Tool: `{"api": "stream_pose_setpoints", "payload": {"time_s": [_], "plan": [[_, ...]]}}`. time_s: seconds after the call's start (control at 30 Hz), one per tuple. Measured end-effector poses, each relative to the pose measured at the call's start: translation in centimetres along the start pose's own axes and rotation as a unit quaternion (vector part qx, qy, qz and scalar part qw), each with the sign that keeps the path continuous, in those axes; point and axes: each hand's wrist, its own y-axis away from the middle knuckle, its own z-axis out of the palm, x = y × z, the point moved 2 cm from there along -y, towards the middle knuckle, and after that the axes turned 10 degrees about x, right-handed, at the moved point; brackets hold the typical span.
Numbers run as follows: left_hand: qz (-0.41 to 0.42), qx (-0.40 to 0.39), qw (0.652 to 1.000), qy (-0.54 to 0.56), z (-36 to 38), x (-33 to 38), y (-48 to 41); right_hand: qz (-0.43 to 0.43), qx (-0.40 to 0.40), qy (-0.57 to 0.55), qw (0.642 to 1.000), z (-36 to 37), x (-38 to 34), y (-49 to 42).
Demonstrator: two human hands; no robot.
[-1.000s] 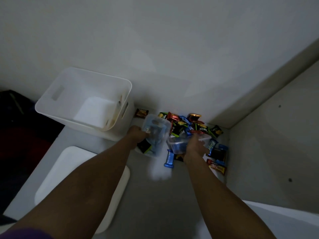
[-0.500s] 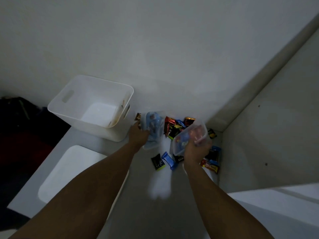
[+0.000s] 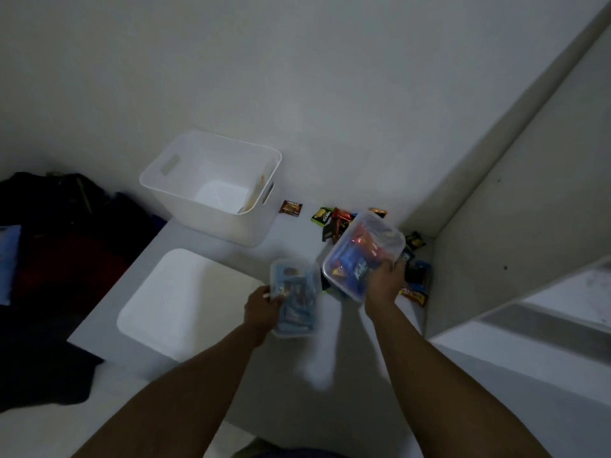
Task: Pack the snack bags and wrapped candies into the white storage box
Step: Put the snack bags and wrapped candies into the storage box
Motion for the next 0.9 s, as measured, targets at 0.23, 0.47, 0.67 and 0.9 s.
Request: {"api": "stream_pose_setpoints", "payload": {"time_s": [0.23,0.47,0.67,0.9], "plan": [[-0.061,-0.056,0.996,0.033,0.2,-6.2,3.3,-0.033,-0.128,0.166,0.977,-3.0,7.0,5.0],[-0.192,-0.122,0.941,0.25,-2.7,-4.7,5.4,-0.052,-0.167,0.232,0.957,-3.1,9.9,9.8],[-0.119,-0.179,0.956,0.202,-3.9,-3.9,5.5,-0.069,-0.178,0.235,0.953,-1.7,10.0,11.5],[-0.057,-0.191,0.964,0.179,-3.8,-5.1,5.2,-0.018,-0.229,0.242,0.943,-1.2,9.7,12.3]]}}
